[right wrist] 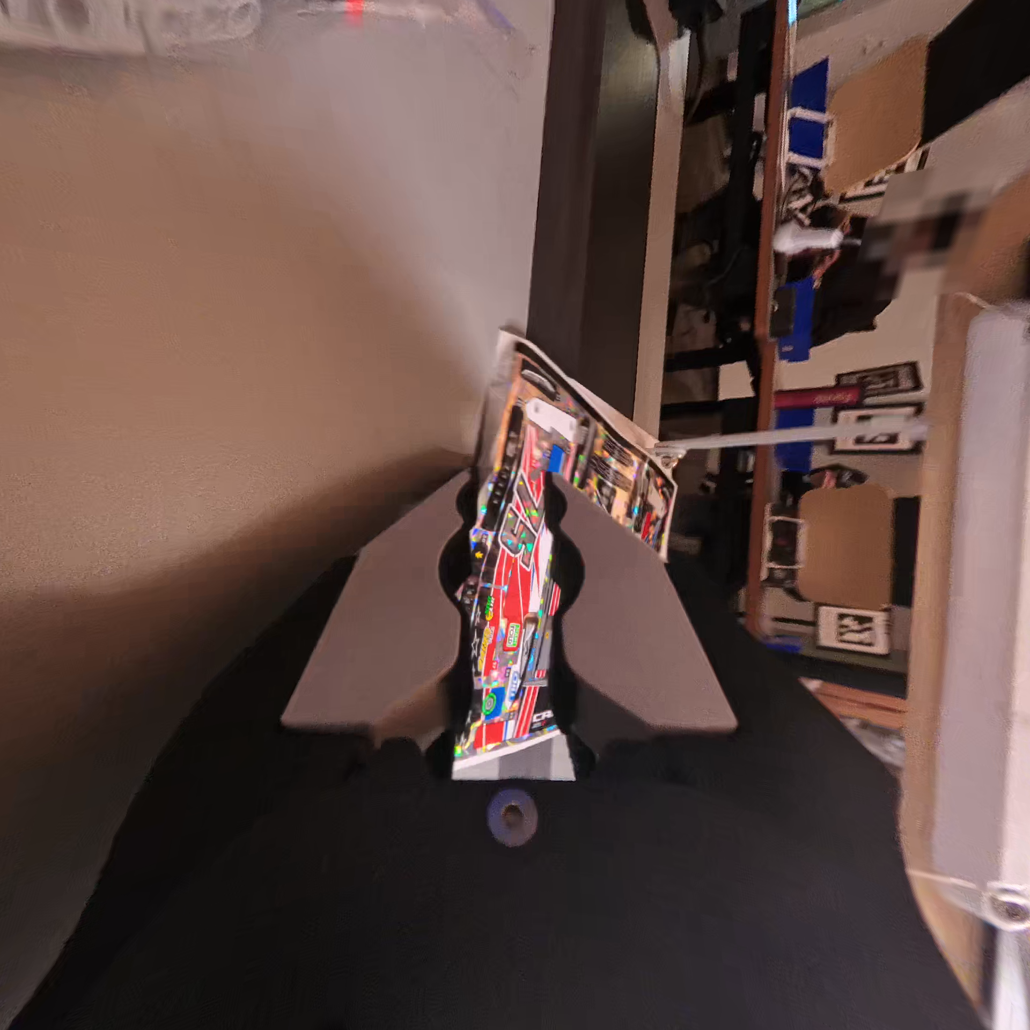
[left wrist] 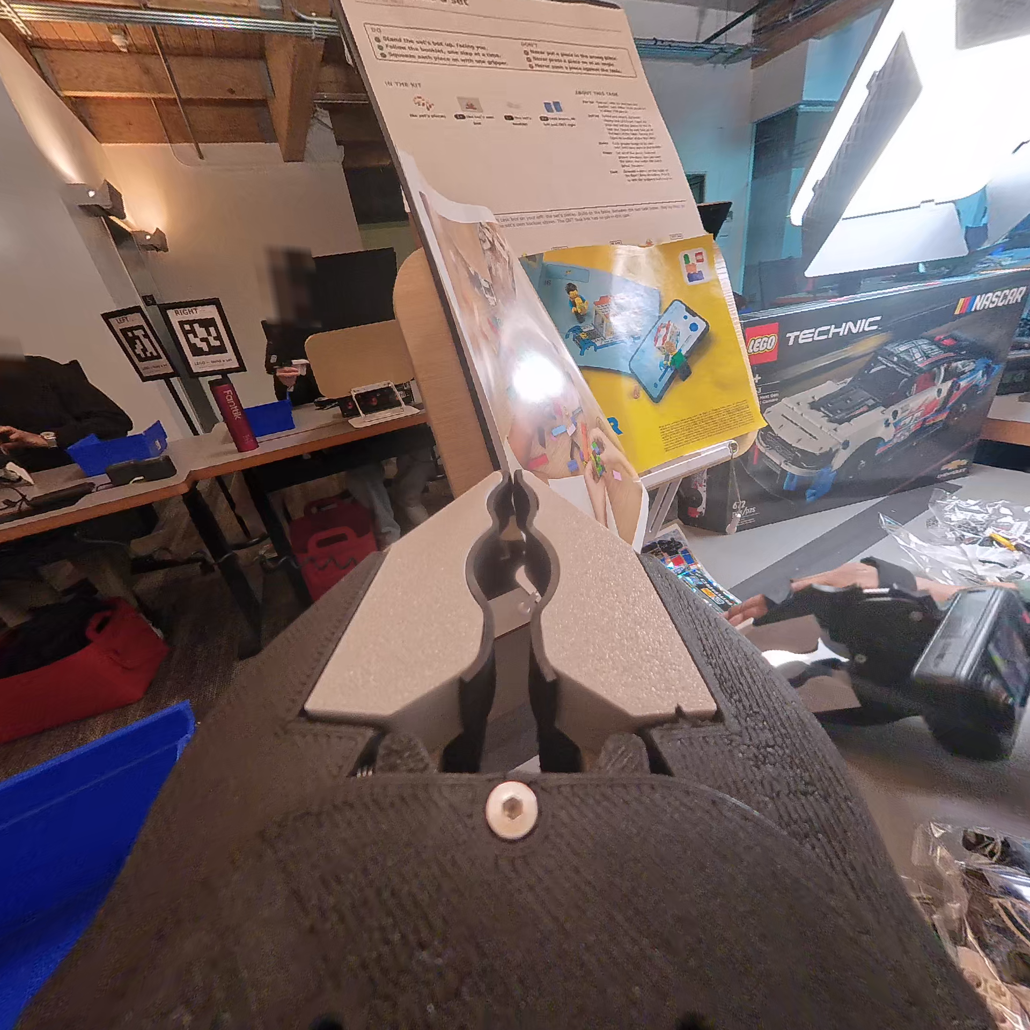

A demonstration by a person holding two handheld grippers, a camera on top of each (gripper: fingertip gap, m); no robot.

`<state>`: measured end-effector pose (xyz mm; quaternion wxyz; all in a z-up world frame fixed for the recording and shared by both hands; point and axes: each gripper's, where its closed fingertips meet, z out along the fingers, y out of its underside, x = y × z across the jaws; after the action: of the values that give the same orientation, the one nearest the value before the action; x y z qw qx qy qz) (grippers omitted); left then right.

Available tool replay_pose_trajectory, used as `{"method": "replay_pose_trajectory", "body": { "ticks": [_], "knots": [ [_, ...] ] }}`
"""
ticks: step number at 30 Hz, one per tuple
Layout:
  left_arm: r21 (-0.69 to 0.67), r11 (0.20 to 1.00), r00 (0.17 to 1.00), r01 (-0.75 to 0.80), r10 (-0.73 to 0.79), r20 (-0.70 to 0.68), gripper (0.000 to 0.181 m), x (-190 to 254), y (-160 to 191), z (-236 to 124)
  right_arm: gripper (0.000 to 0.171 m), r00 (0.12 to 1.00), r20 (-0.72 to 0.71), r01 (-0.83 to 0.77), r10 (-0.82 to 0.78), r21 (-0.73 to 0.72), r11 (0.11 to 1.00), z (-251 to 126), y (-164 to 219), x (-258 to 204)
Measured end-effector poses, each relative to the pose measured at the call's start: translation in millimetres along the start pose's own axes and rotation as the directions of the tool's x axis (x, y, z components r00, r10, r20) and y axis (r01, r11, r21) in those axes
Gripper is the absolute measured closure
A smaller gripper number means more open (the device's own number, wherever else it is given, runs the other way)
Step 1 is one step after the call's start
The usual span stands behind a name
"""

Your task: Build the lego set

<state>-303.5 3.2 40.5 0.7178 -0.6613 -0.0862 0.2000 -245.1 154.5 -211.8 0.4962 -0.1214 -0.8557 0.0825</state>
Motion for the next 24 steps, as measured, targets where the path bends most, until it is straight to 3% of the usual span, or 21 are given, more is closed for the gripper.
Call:
{"method": "replay_pose_trajectory", "body": {
  "ticks": [5,10,14,19,21,24],
  "knots": [
    [-0.001,1.0,1.0,0.004,-0.004,0.0,0.181,-1,1,0,0.103,0.942,0.085,-0.331,0.324,0.1,0.938,-34,-17,8],
    [-0.004,1.0,1.0,-0.006,0.006,-0.007,0.181,3,1,1,0.096,0.793,0.075,-0.603,0.604,0.234,0.763,-86,-16,39],
    [-0.009,1.0,1.0,-0.011,0.011,-0.004,0.181,3,3,3,0.107,0.586,-0.037,-0.746,0.81,0.366,0.557,-138,9,87],
    [0.0,1.0,1.0,-0.019,0.019,0.021,0.181,1,3,3,0.124,0.307,-0.137,-0.79,0.942,0.516,0.333,-182,52,130],
    [0.002,1.0,0.999,-0.025,0.025,0.033,0.181,-1,3,2,0.171,0.249,-0.156,-0.775,0.956,0.56,0.293,-189,63,140],
    [0.004,0.999,0.998,-0.036,0.036,0.055,0.181,-6,2,0,0.171,0.232,-0.147,-0.748,0.962,0.605,0.273,-188,61,158]
  ]
}}
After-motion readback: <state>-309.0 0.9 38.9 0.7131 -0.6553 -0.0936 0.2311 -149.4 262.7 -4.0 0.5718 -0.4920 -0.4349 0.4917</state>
